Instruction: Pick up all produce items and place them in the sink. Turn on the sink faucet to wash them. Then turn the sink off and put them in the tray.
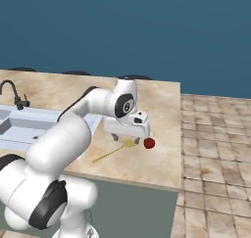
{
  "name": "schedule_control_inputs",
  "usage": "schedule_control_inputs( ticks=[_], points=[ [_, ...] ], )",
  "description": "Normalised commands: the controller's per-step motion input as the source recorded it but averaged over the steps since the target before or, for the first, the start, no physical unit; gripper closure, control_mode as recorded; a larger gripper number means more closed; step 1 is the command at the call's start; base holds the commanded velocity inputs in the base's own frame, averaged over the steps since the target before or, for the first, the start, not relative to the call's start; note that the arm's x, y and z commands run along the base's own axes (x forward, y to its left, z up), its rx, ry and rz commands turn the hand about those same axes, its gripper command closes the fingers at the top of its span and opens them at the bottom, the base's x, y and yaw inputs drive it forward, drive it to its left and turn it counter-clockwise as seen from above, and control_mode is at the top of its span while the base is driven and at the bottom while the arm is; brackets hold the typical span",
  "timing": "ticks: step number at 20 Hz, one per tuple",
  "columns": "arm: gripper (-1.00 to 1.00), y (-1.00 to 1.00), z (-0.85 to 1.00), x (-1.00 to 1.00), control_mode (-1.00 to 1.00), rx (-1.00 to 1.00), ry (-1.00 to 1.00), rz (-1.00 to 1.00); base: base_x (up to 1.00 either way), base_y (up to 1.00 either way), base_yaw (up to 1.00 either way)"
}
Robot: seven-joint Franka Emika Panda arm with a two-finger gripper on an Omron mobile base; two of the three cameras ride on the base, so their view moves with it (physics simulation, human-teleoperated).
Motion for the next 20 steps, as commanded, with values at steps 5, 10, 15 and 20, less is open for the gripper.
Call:
schedule_control_inputs(
  ticks=[5,10,15,20],
  points=[
    [-1.00,-0.20,-0.27,0.36,-1.00,0.00,0.00,0.00,0.00,0.00,0.00],
    [-1.00,-0.15,-0.19,0.37,-1.00,0.00,0.00,0.00,0.00,0.00,0.00],
    [-1.00,-0.04,-0.24,0.42,-1.00,0.00,0.00,0.00,0.00,0.00,0.00],
    [-1.00,-0.04,-0.25,0.38,-1.00,0.00,0.00,0.00,0.00,0.00,0.00]
  ],
)
